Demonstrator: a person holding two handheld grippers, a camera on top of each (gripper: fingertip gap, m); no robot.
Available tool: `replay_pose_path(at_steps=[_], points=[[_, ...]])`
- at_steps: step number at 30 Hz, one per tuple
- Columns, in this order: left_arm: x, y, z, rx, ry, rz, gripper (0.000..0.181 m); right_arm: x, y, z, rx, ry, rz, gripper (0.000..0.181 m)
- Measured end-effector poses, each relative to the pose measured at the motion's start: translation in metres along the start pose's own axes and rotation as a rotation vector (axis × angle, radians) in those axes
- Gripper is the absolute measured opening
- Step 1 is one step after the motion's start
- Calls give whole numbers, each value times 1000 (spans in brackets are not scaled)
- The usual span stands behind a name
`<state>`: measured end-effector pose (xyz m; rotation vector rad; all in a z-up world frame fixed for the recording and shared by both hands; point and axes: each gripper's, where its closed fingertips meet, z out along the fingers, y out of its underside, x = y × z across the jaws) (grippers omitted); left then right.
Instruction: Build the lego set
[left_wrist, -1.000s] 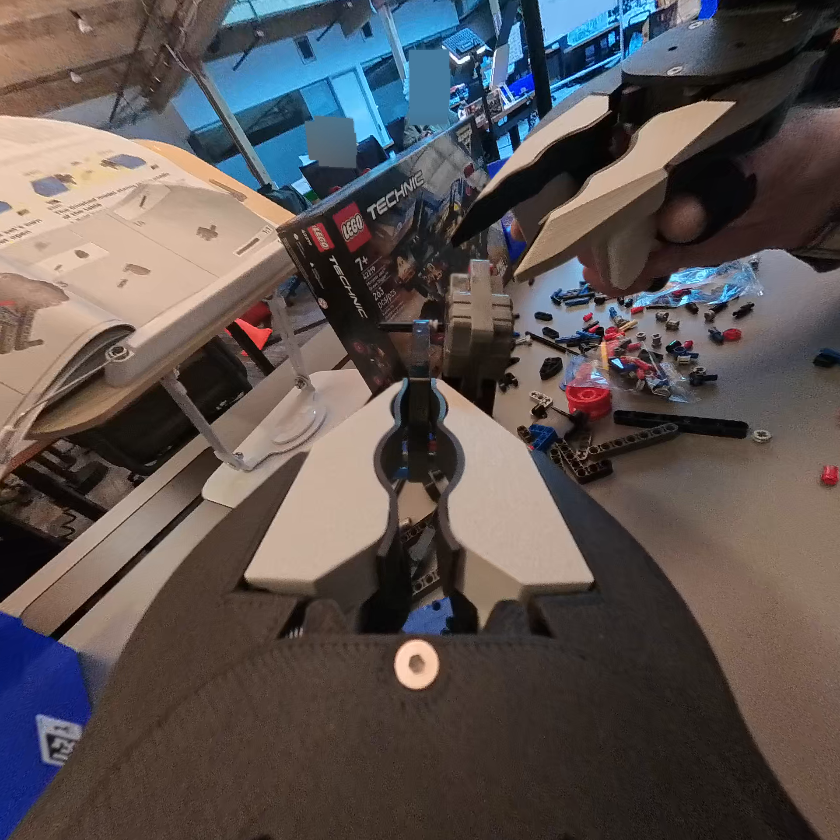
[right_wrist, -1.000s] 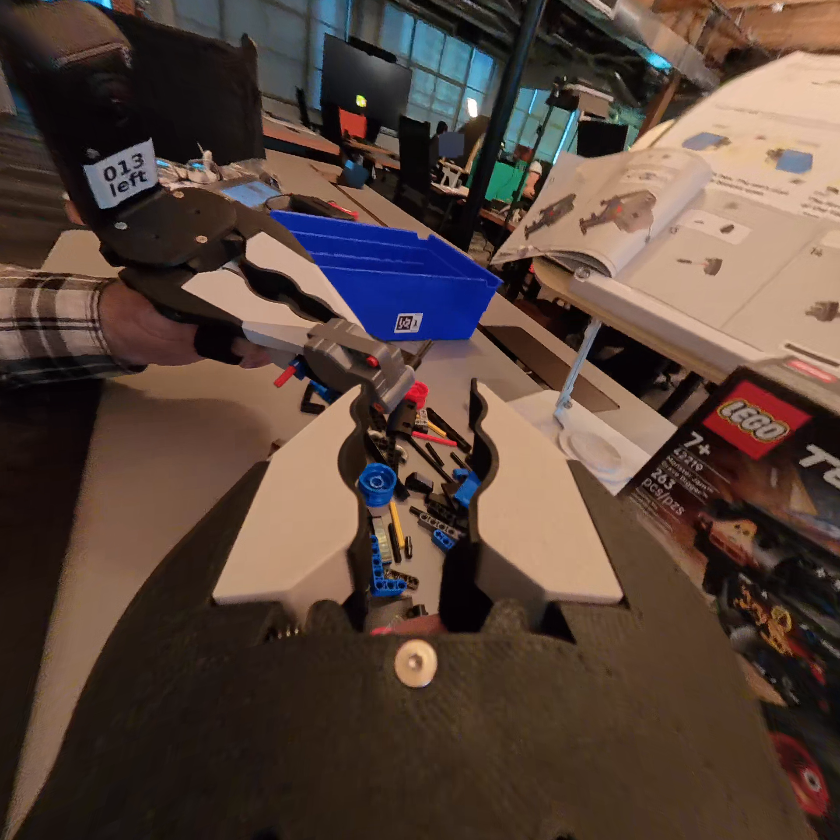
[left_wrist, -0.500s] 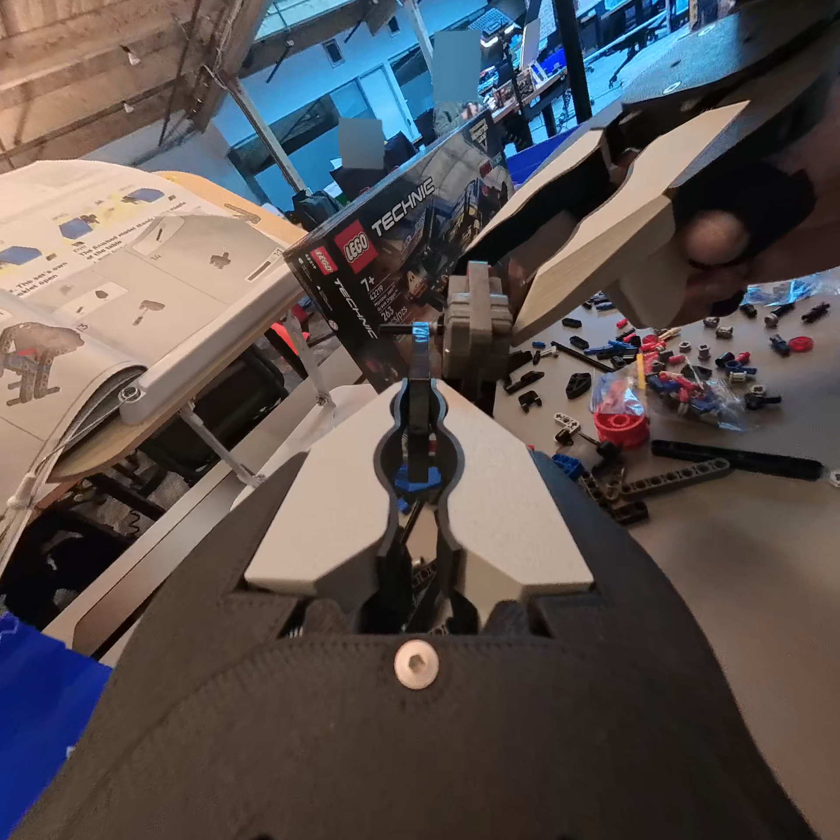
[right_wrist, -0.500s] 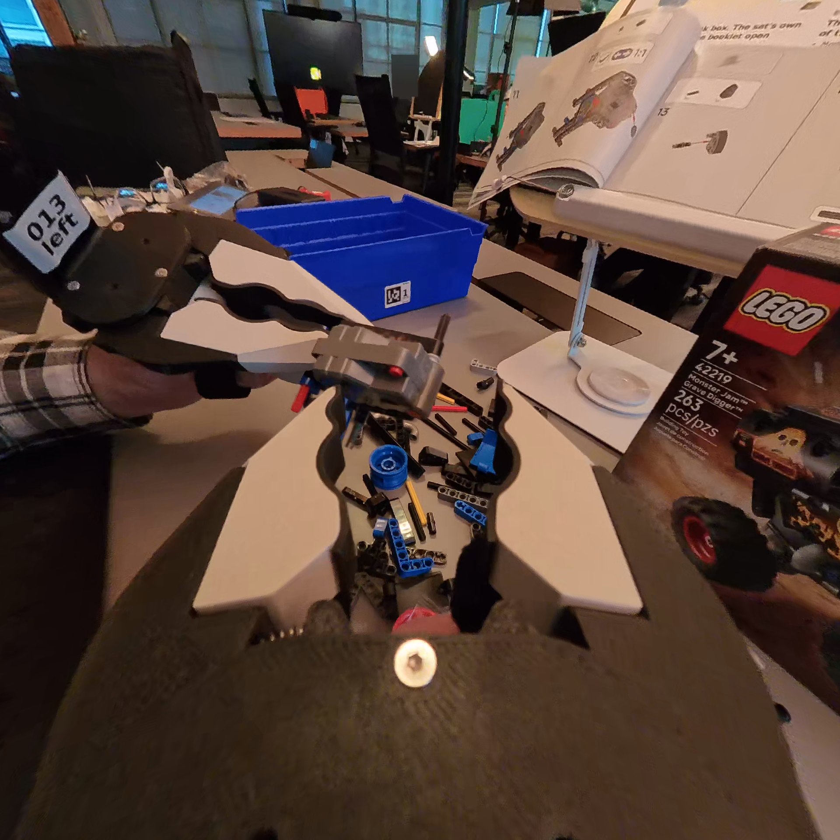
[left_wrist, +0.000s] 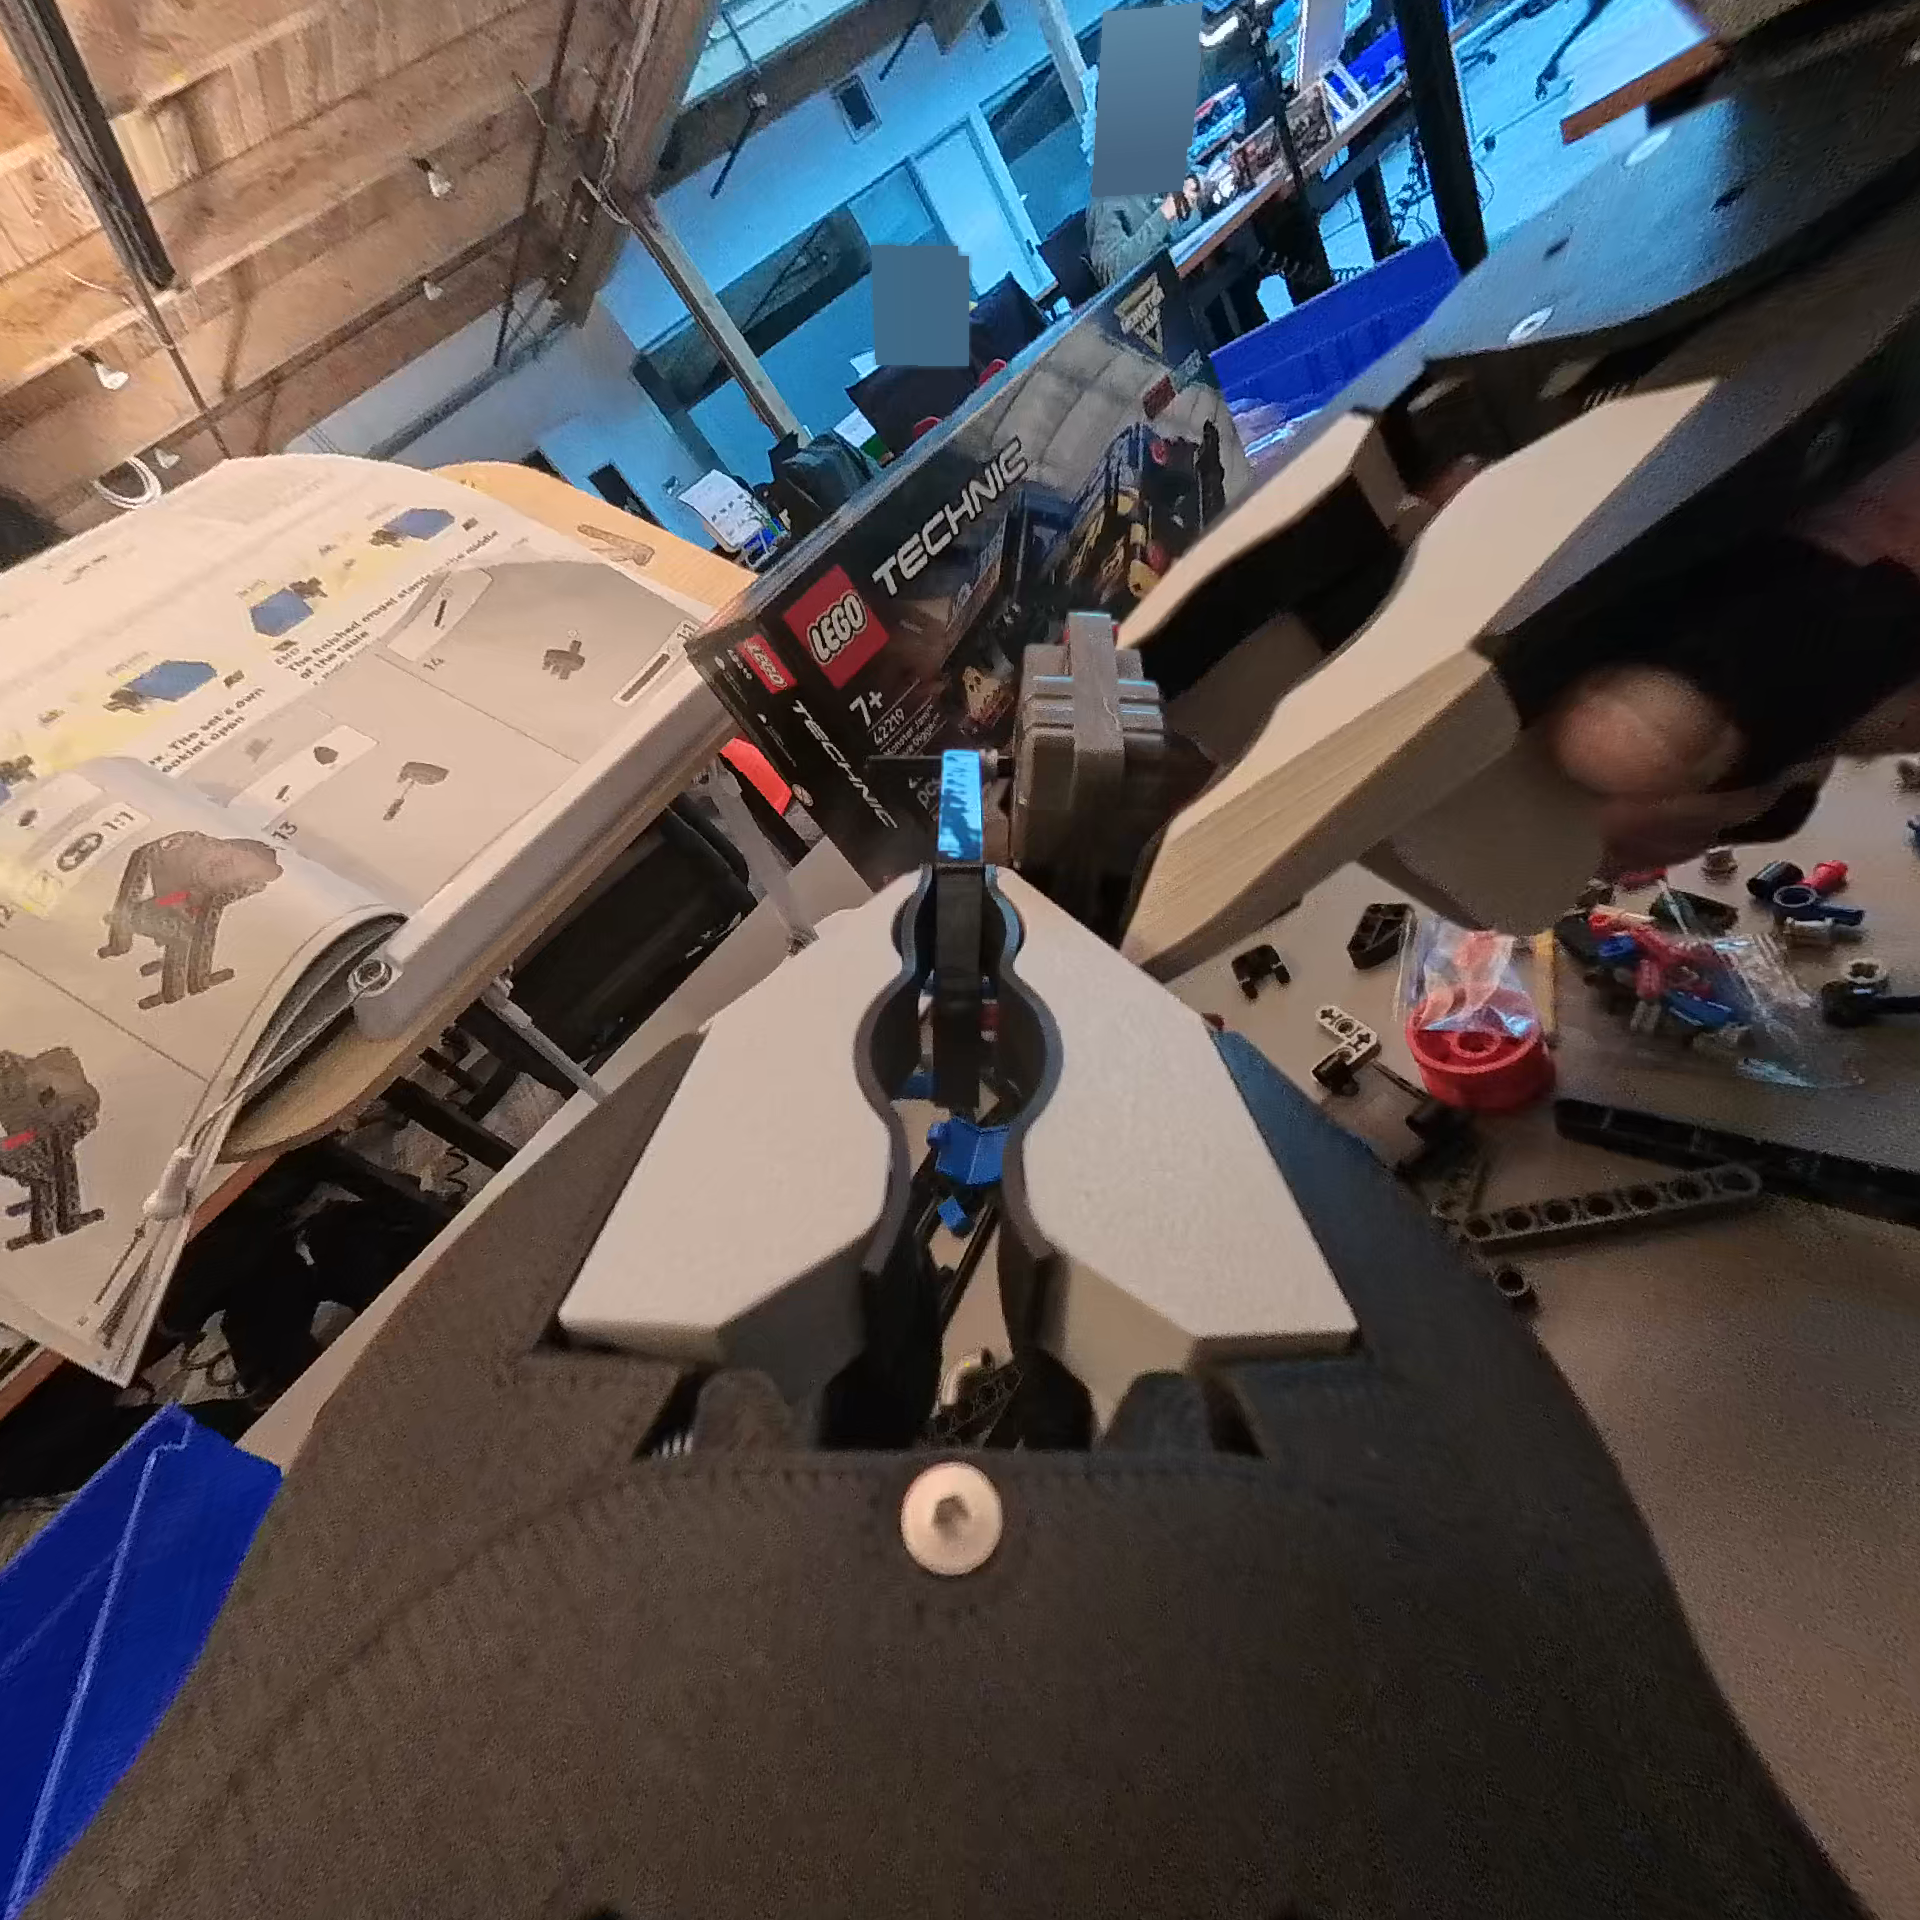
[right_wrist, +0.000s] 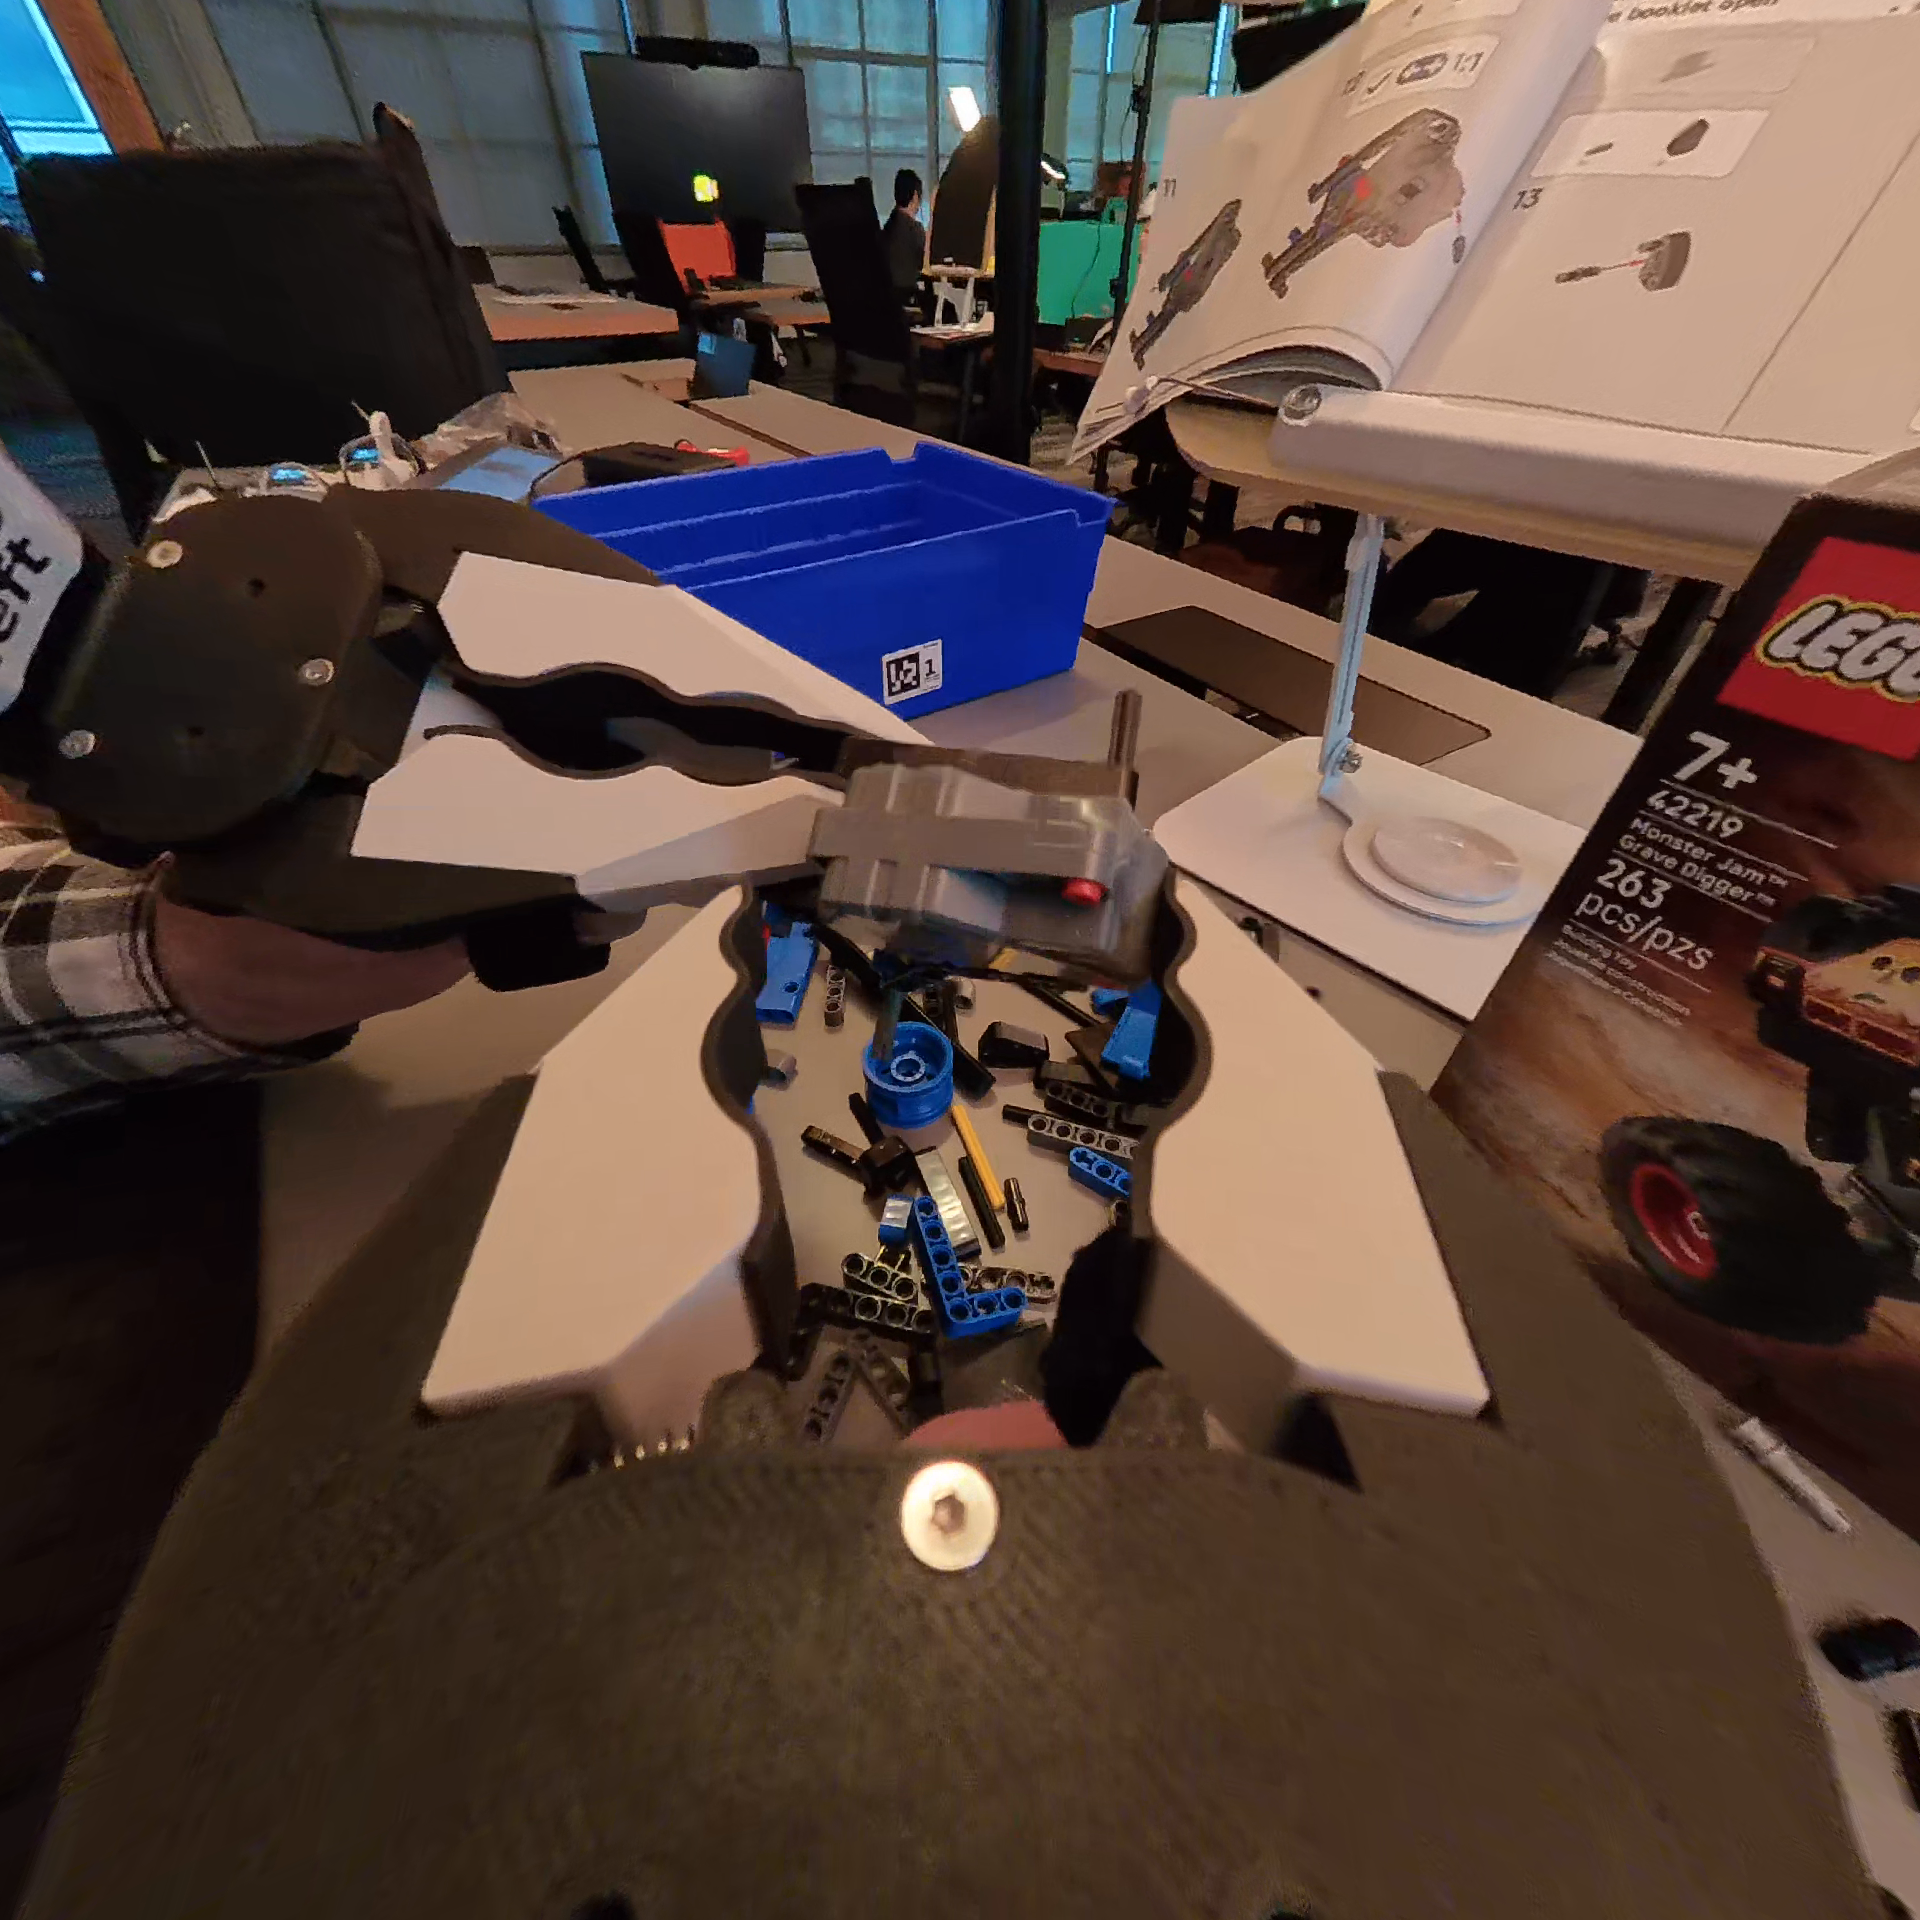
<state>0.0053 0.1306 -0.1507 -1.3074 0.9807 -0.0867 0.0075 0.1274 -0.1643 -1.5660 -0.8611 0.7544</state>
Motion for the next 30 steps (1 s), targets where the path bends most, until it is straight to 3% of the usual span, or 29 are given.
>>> replay_pose_path(at_steps=[3, 17, 21, 25, 30], points=[[0, -3, 0, 3, -25, 29, 5, 5, -1, -2, 9, 19, 0, 62], [2, -19, -9, 91, 11, 43, 10, 1, -15, -9, 132, 11, -177, 61], [0, -26, -16, 138, 113, -80, 22, 3, -14, -11, 135, 10, -241, 61], [1, -34, -21, 176, 240, -230, 24, -4, -10, -9, 115, 6, -340, 61], [3, -28, -22, 115, 417, -451, 31, -13, -9, -10, 114, -14, -443, 62]])
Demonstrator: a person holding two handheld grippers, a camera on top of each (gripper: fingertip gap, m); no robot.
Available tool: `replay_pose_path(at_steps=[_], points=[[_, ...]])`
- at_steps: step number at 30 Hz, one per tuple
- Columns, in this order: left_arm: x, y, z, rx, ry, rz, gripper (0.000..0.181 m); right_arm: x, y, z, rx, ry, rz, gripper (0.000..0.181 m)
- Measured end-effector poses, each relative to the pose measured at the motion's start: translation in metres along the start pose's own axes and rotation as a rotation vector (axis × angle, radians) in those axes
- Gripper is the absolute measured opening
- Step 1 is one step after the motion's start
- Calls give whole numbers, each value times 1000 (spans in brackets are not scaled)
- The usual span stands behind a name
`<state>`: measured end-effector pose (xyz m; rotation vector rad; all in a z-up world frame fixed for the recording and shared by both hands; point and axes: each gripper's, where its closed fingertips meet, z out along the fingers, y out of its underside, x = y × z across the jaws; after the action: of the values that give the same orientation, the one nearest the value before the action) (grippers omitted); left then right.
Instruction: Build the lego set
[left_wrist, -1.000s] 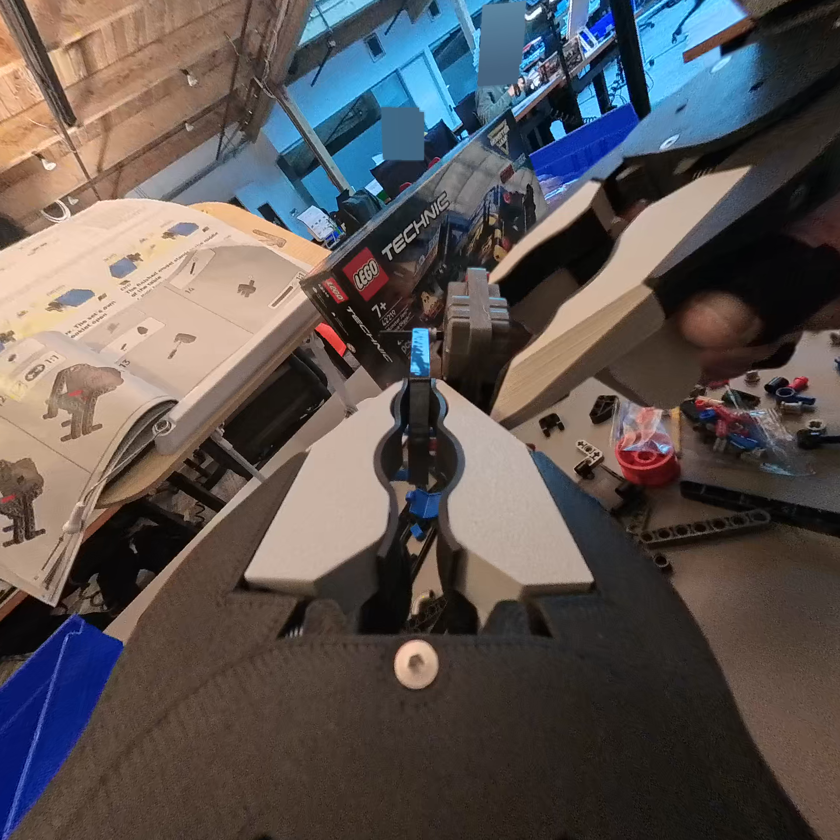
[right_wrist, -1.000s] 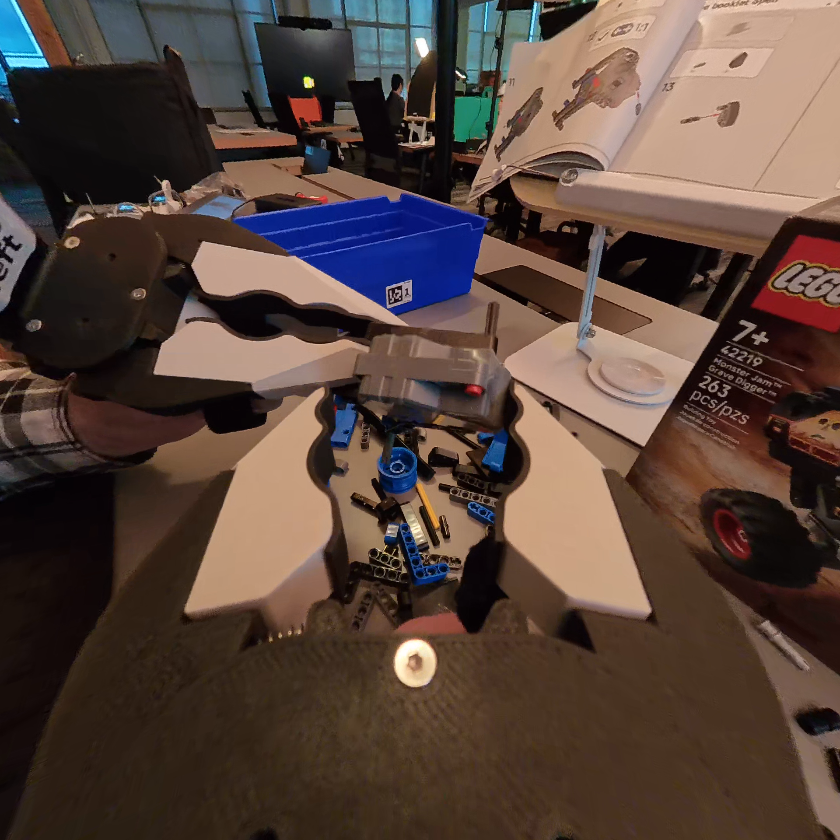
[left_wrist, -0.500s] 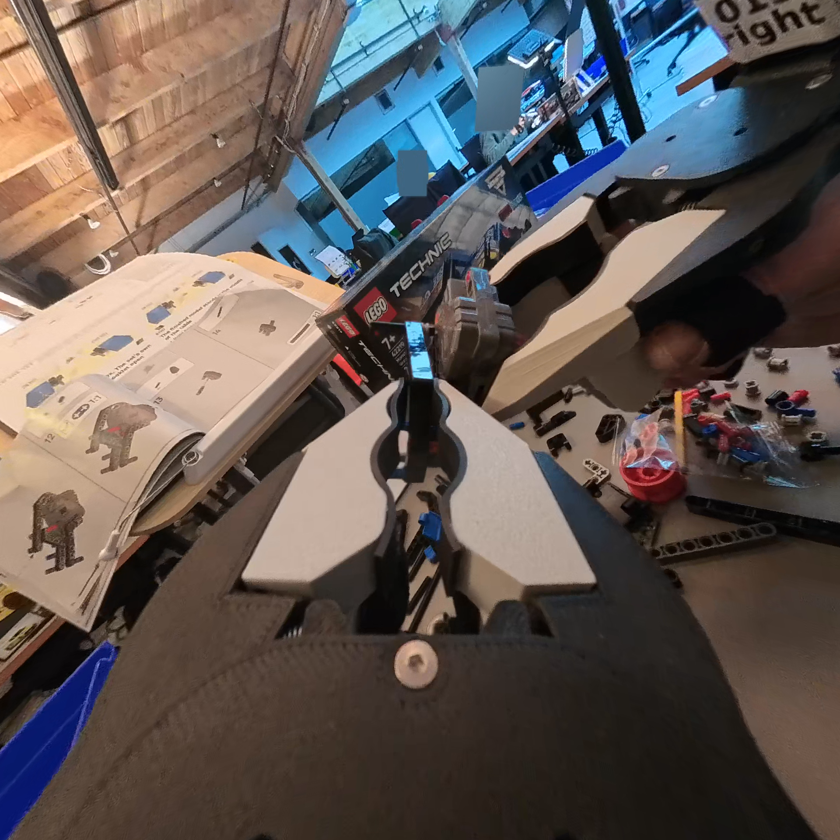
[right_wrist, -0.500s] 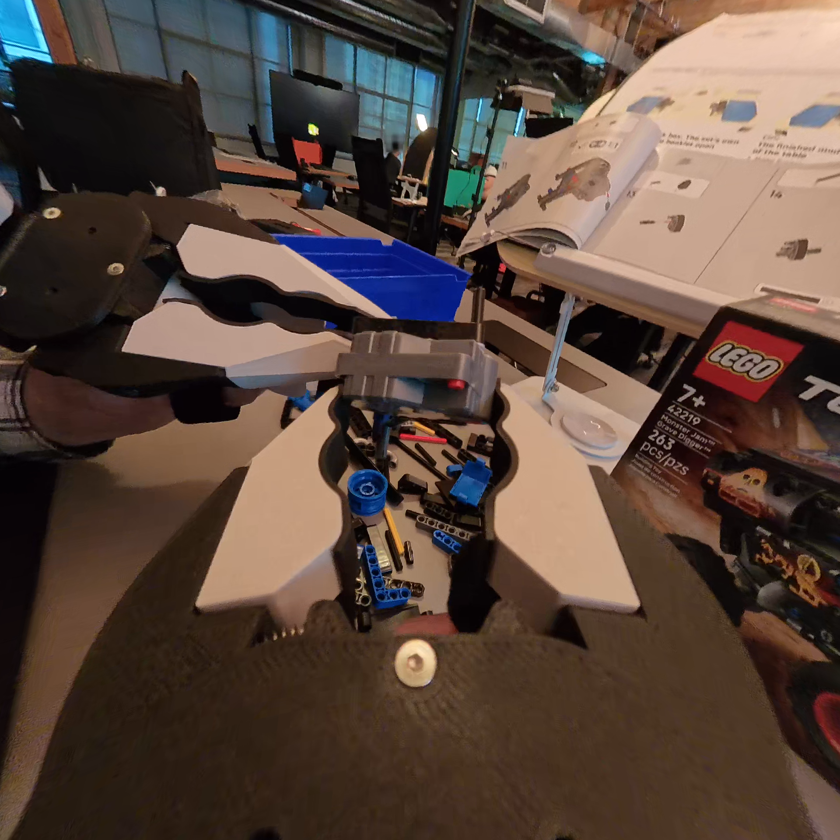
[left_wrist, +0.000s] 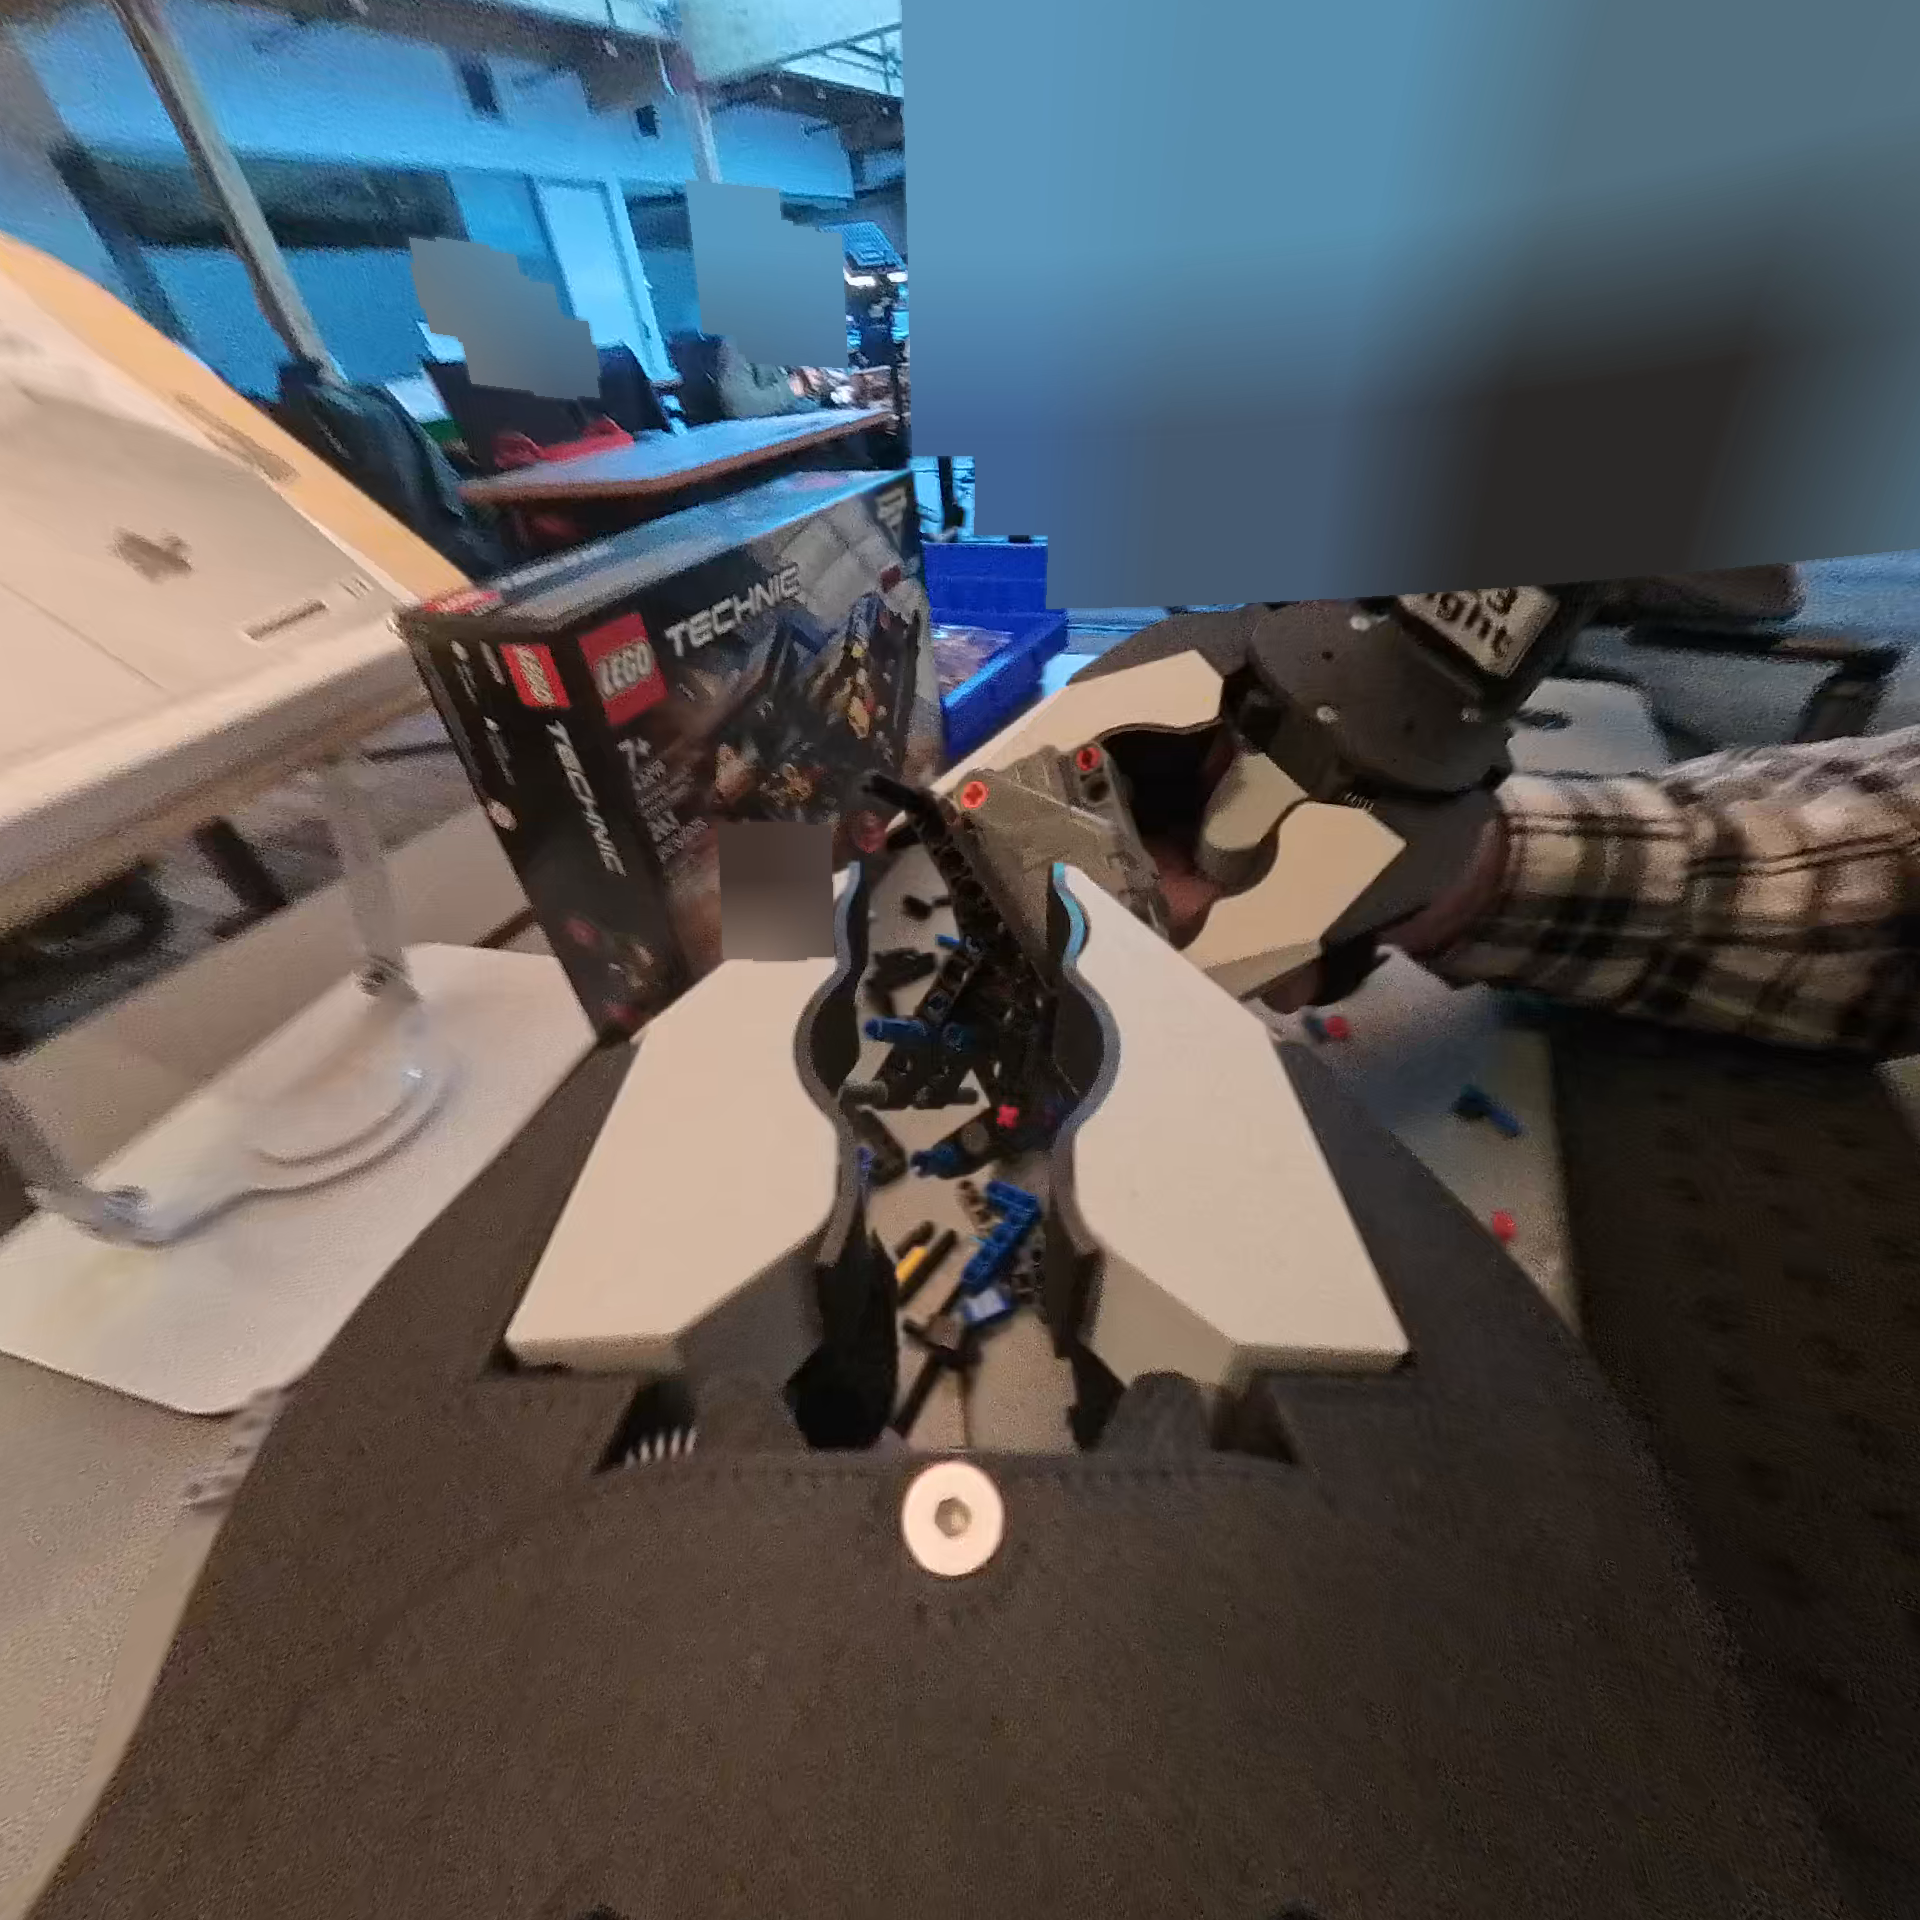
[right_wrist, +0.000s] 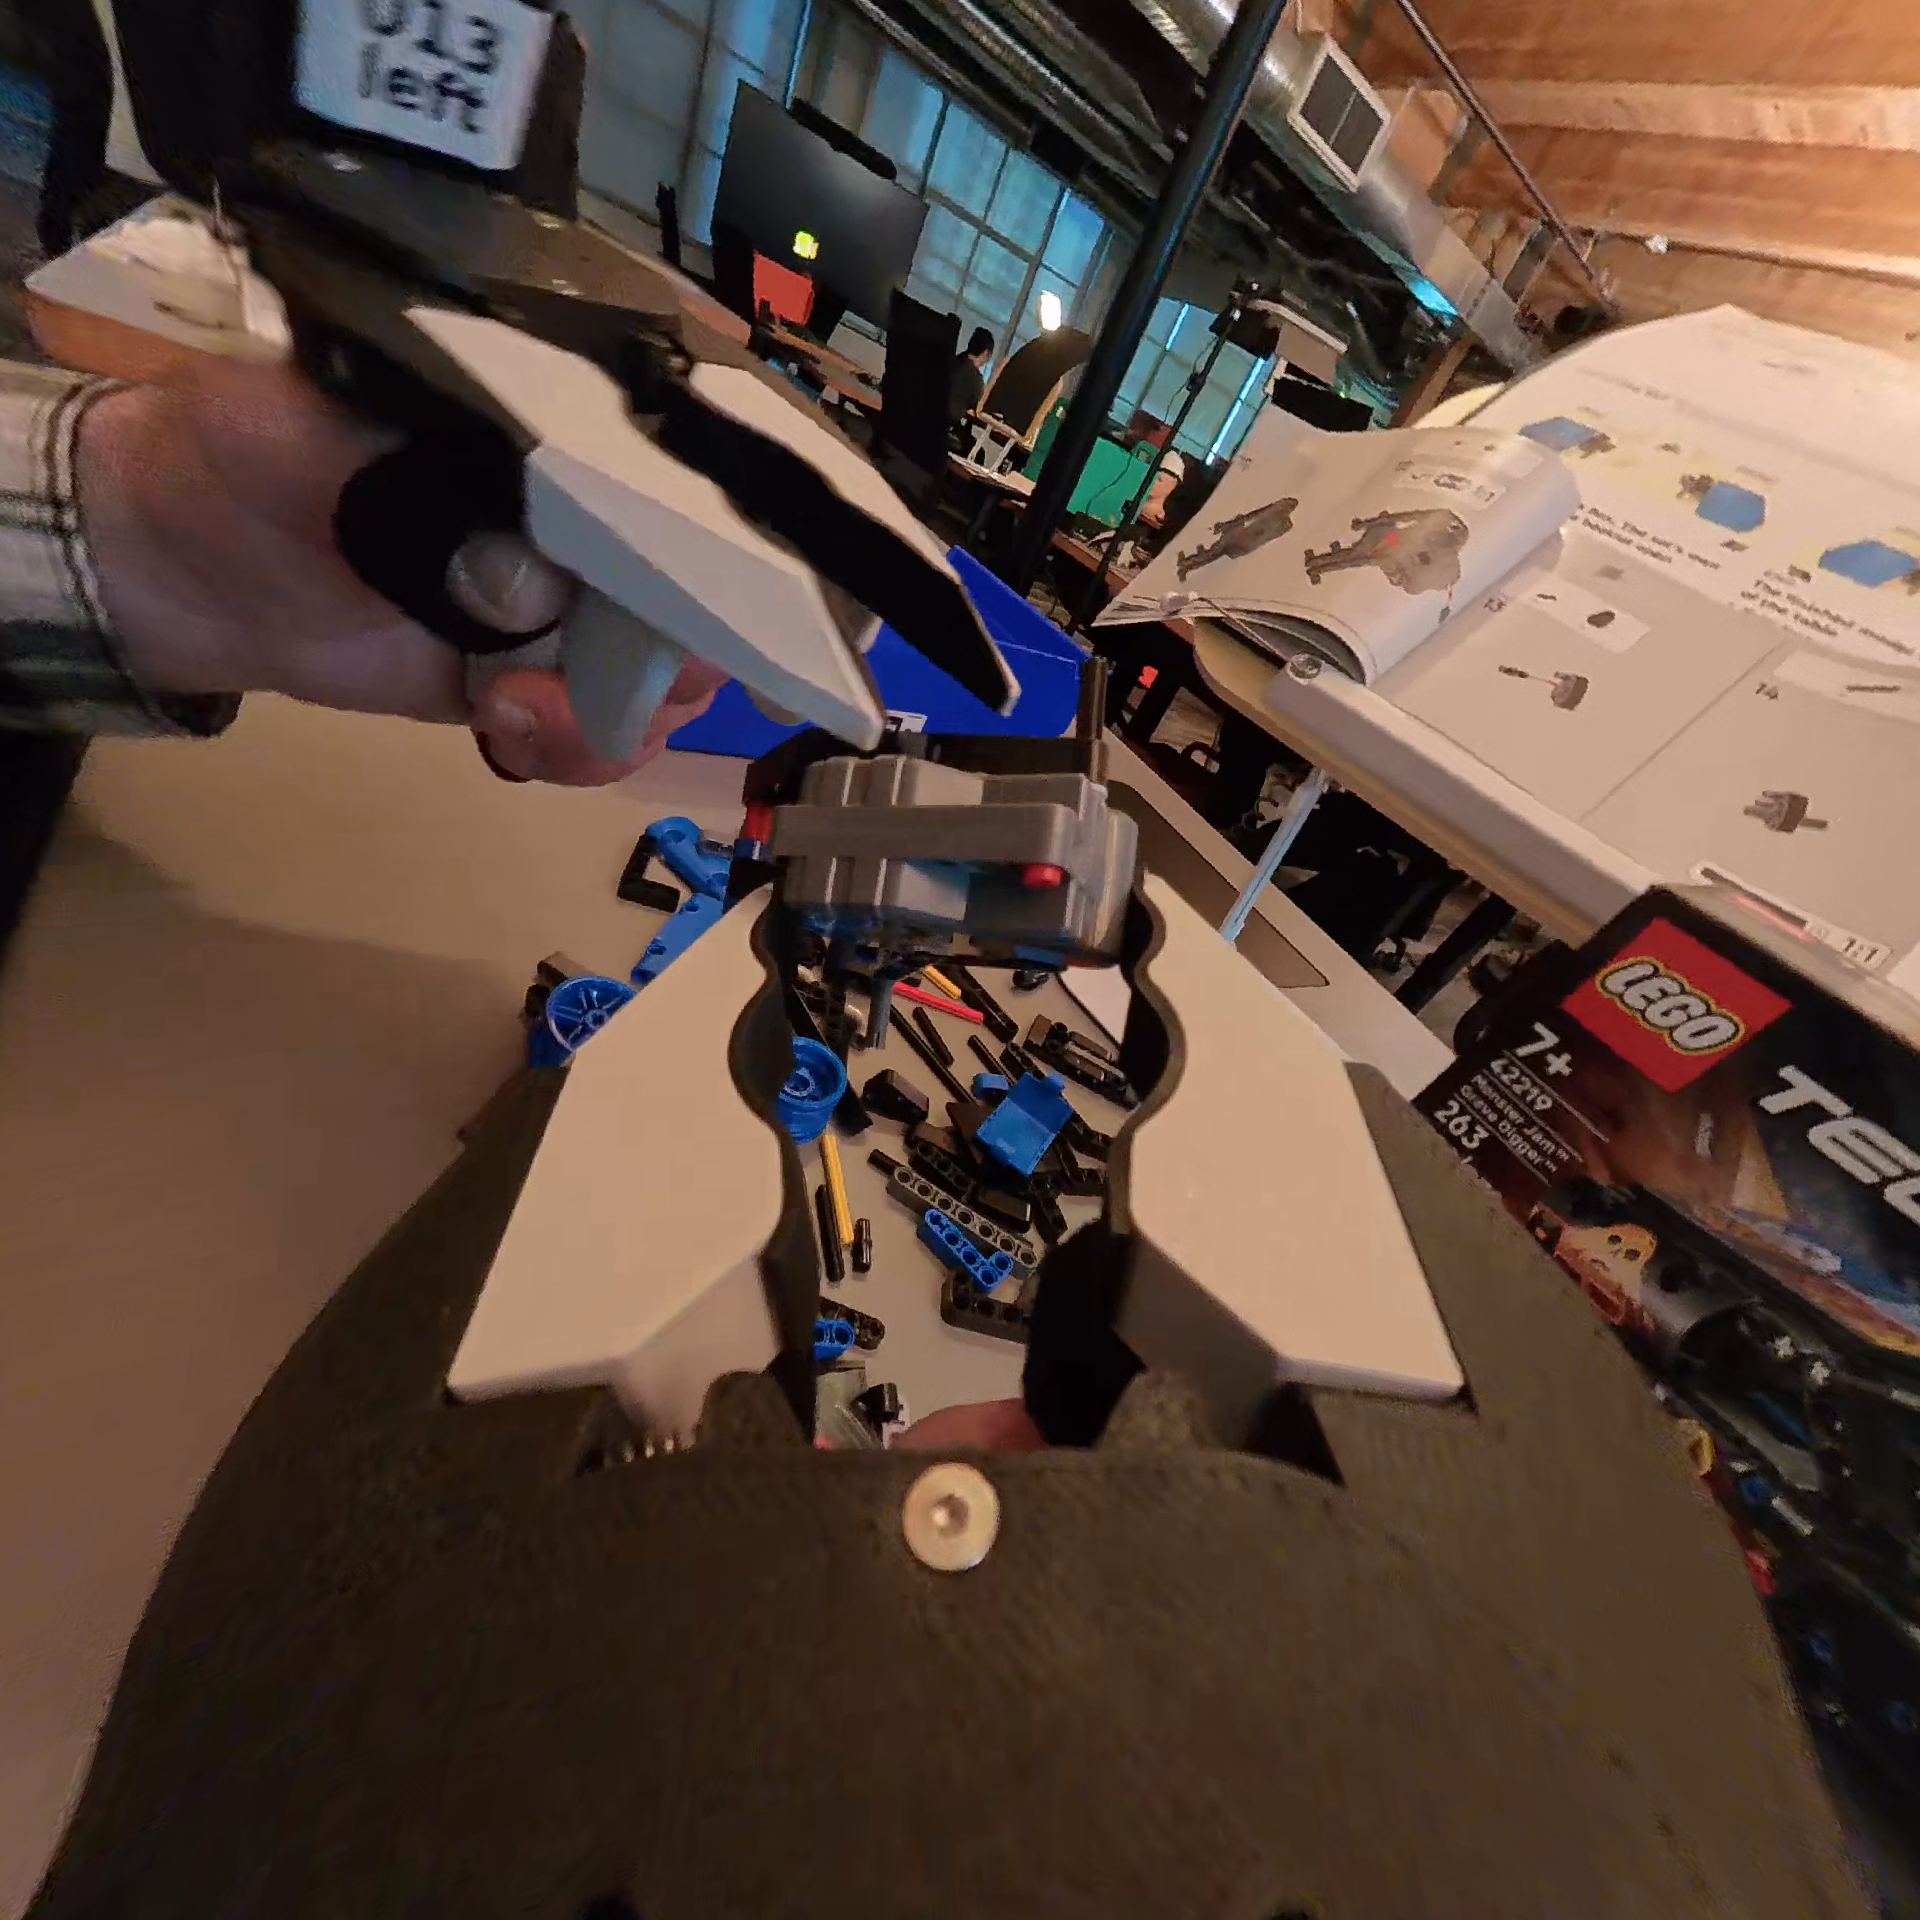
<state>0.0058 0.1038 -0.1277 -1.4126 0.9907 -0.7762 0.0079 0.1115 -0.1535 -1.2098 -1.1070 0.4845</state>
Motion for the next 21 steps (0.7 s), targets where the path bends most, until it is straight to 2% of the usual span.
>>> replay_pose_path(at_steps=[7, 12, 21], points=[[14, 9, 0, -63, 196, -247, 17, -18, -4, -1, 16, -71, -106, 61], [15, 16, 0, -102, 184, -240, 9, -26, -9, -2, 32, -99, -133, 61], [23, 23, -3, -133, 234, -269, 9, -29, -14, -5, 64, -126, -102, 61]])
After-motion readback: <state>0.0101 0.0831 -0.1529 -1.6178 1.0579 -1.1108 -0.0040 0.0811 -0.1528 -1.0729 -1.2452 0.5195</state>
